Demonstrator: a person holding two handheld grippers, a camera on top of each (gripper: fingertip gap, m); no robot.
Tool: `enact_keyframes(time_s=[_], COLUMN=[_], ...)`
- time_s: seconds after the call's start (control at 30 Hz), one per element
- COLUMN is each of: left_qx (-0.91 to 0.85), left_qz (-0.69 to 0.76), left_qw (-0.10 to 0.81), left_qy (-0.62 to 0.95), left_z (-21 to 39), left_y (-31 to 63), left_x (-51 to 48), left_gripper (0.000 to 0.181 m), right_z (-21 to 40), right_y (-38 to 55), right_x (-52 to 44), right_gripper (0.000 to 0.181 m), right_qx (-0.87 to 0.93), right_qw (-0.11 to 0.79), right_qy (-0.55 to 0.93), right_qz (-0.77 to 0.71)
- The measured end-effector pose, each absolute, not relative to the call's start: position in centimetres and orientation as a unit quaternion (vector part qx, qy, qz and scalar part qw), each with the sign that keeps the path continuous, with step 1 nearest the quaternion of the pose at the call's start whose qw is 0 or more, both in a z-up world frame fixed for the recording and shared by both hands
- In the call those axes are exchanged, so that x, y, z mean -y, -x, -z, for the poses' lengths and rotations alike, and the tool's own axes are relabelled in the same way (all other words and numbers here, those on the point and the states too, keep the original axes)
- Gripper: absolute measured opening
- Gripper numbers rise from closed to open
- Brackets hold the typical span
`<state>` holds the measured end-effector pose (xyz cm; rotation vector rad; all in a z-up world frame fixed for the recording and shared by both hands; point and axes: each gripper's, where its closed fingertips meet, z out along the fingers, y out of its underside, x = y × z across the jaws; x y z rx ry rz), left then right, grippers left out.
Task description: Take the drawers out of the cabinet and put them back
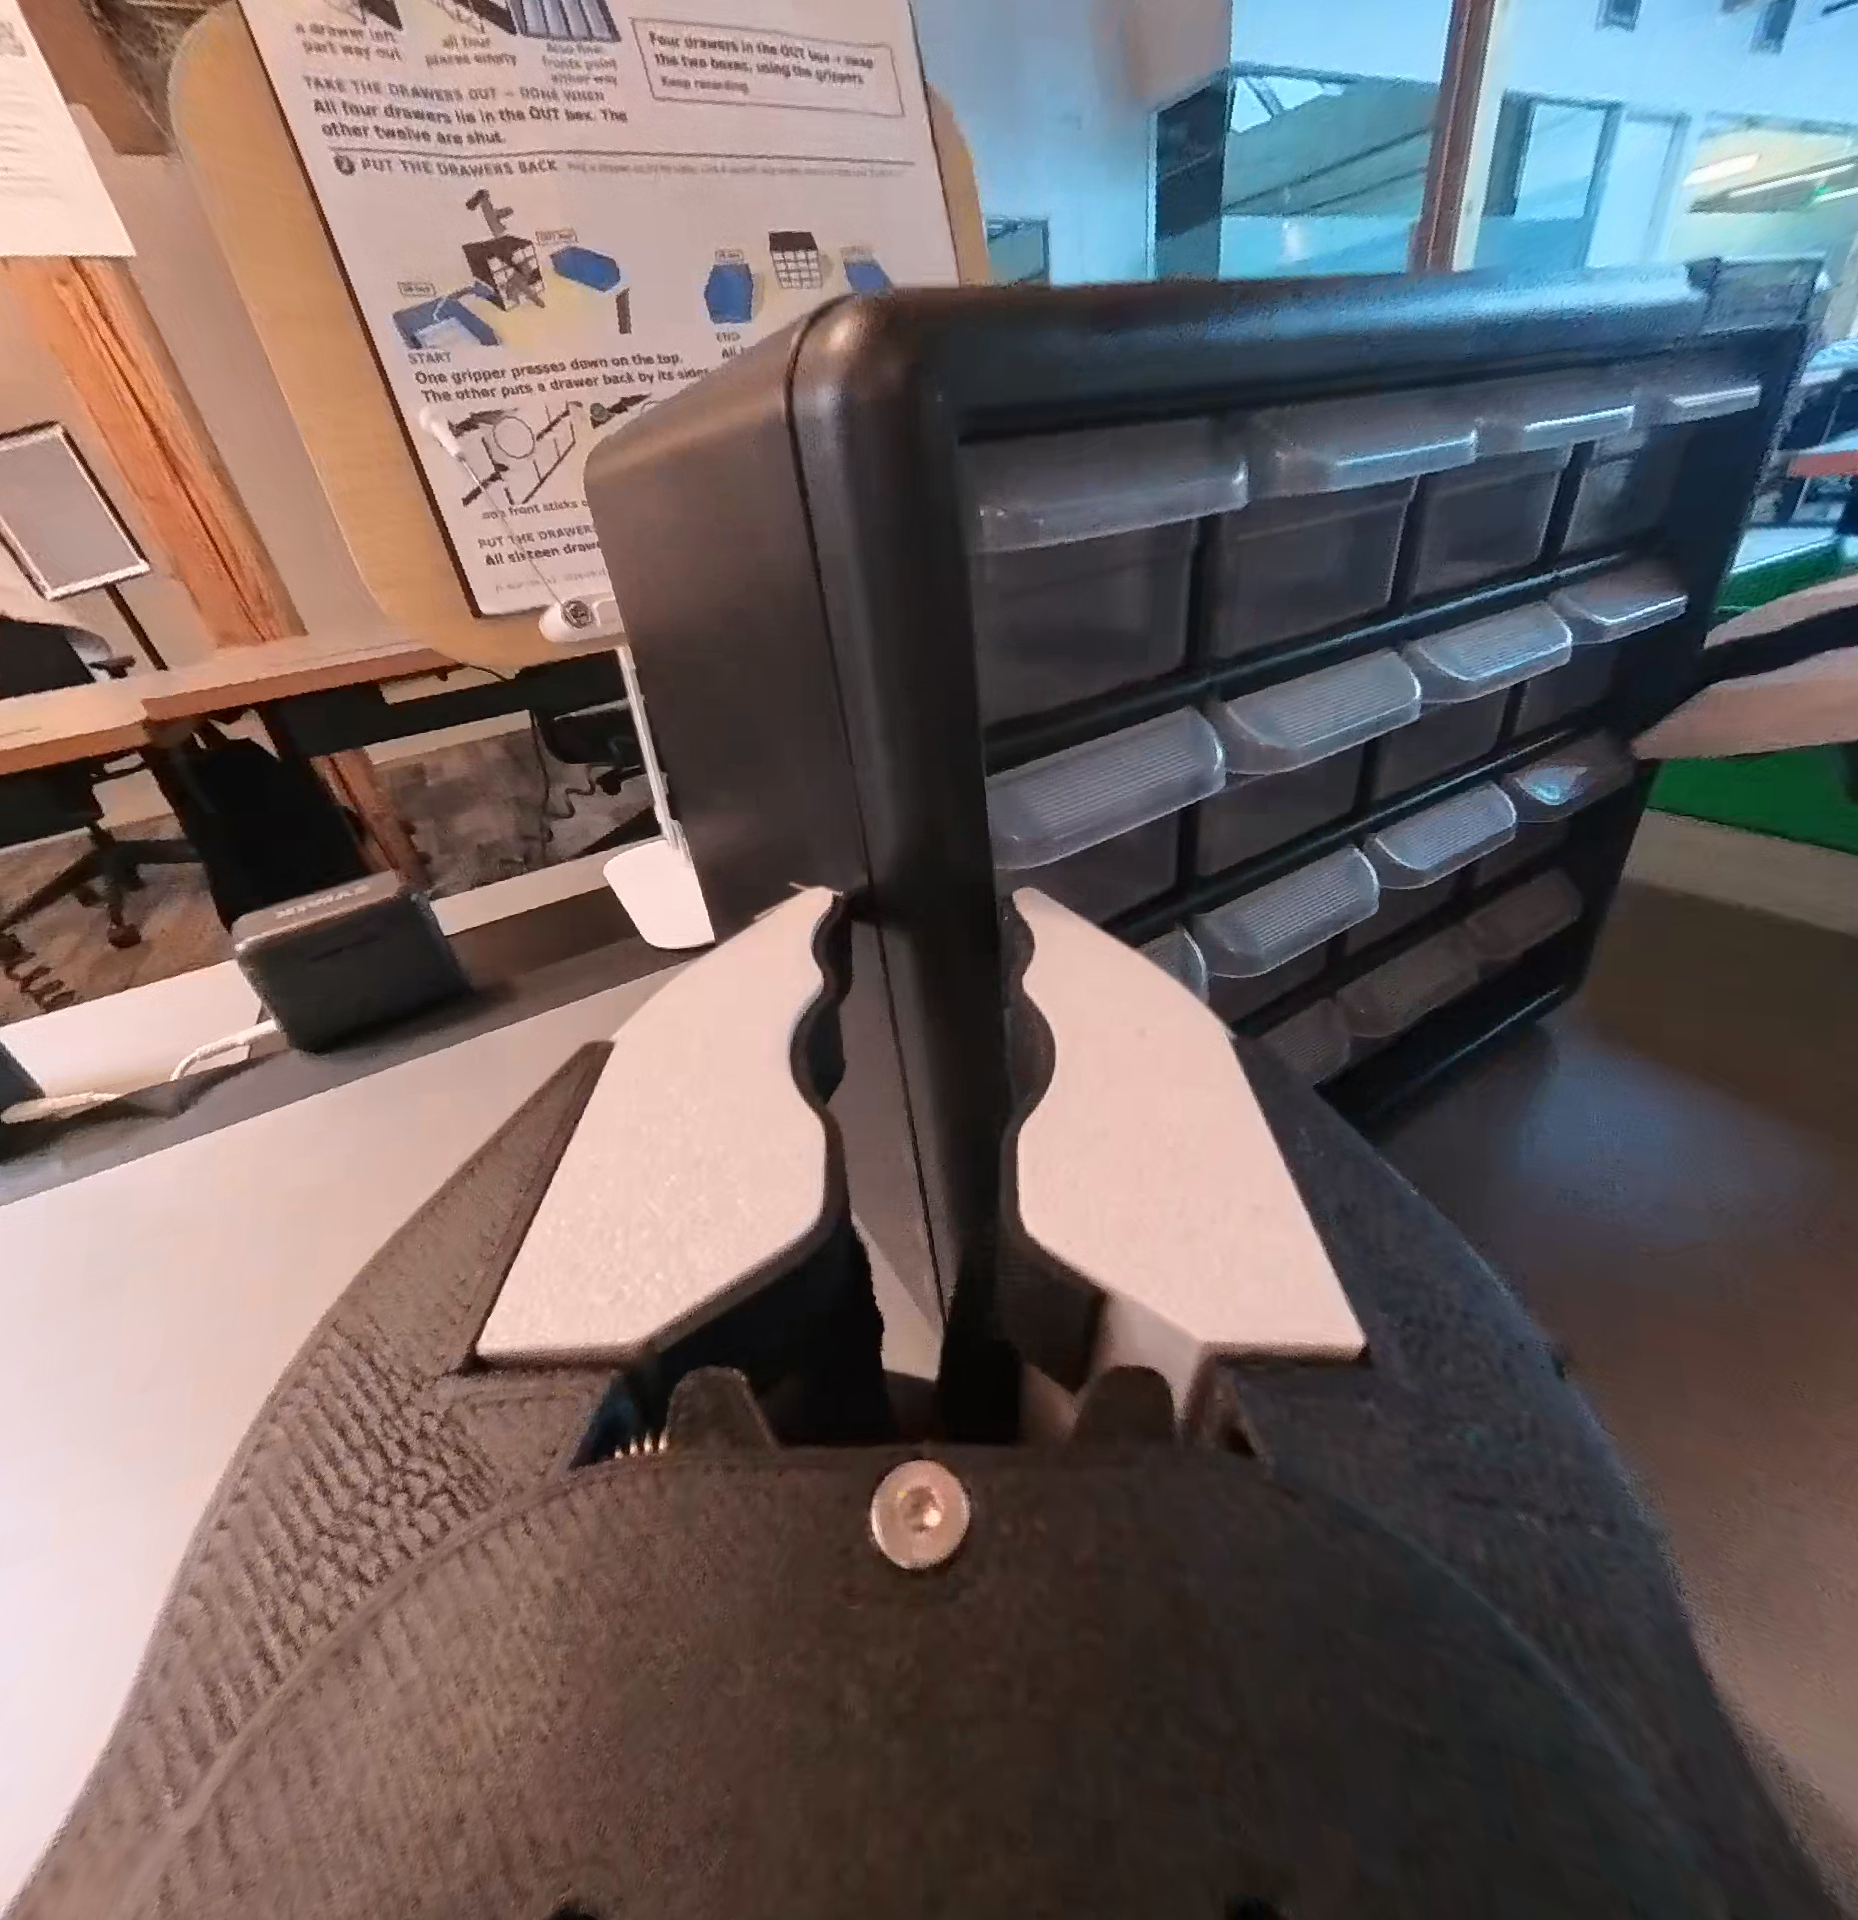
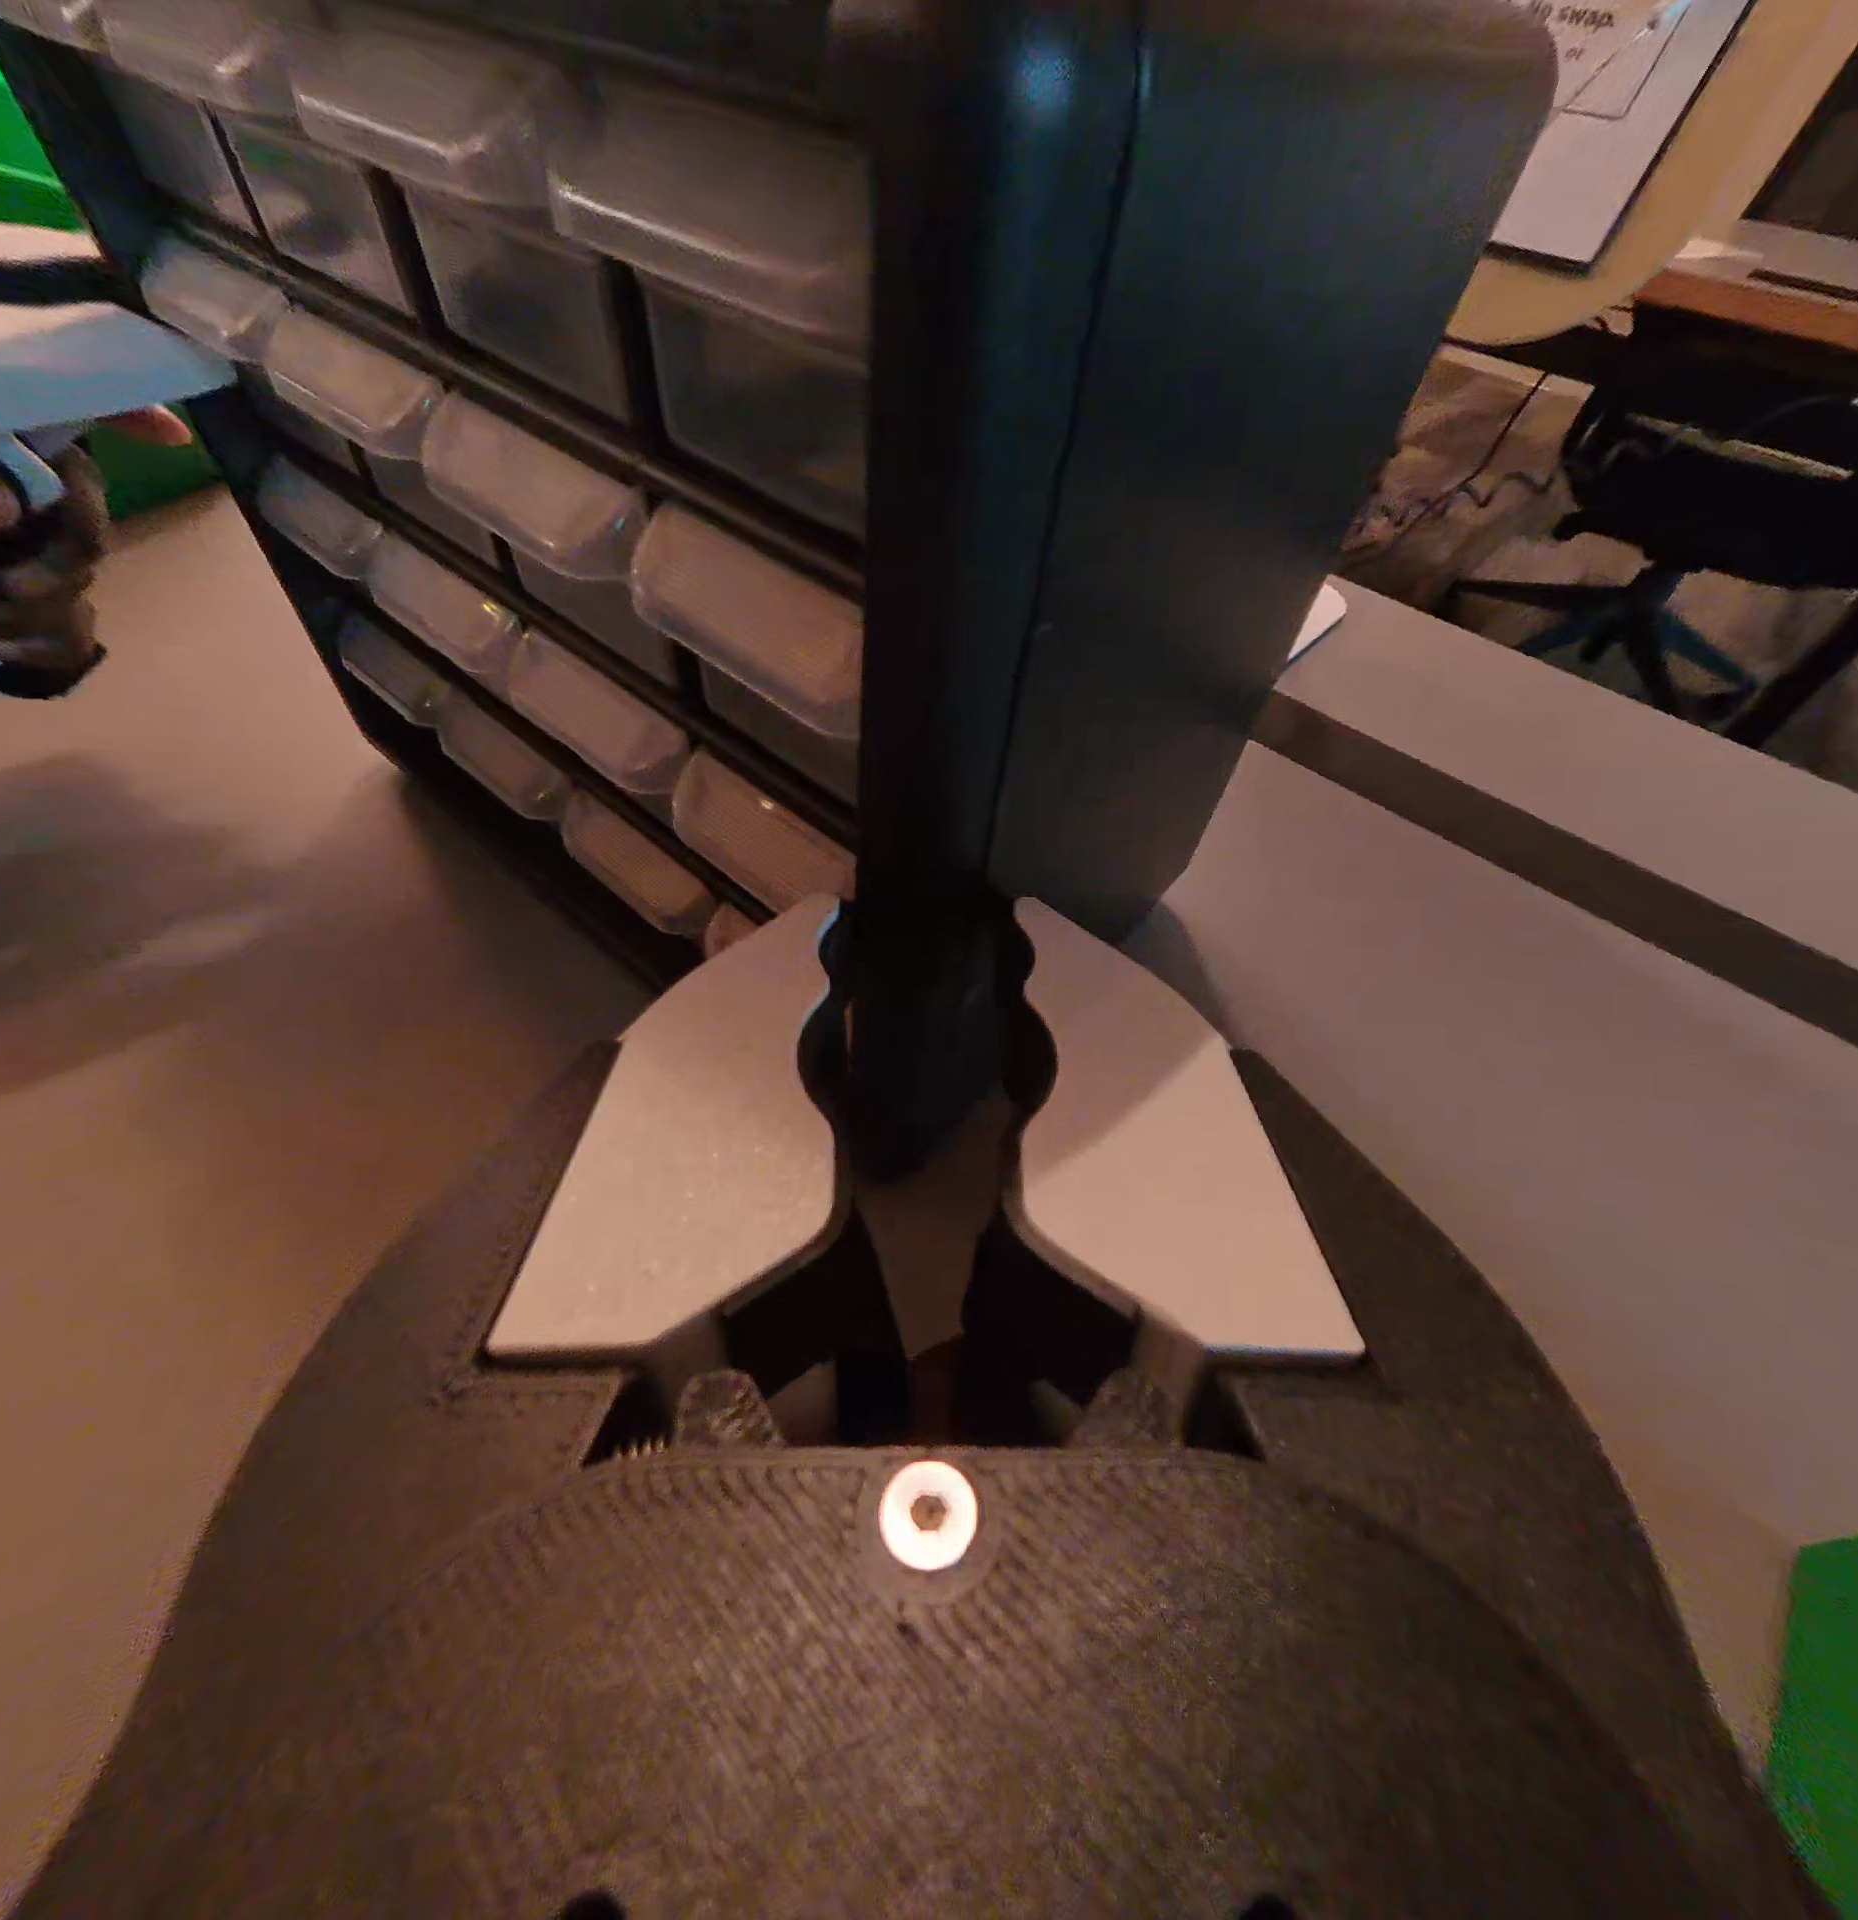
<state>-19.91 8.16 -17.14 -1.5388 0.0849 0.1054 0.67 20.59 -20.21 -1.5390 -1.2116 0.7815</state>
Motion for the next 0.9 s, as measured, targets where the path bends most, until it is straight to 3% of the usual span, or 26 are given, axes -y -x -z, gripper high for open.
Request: enact_keyframes(time_s=[0.9], left_qx=[0.016], left_qz=[-0.095], left_qw=[0.669], left_qy=[0.737], left_z=[17.5], left_y=[26.4], left_x=[-16.7], left_gripper=[0.024], right_z=[20.4], right_y=[5.4], right_x=[-29.1], right_gripper=[0.023], right_qx=[0.469], right_qw=[0.480], right_qy=[0.696], right_qz=[-0.254])
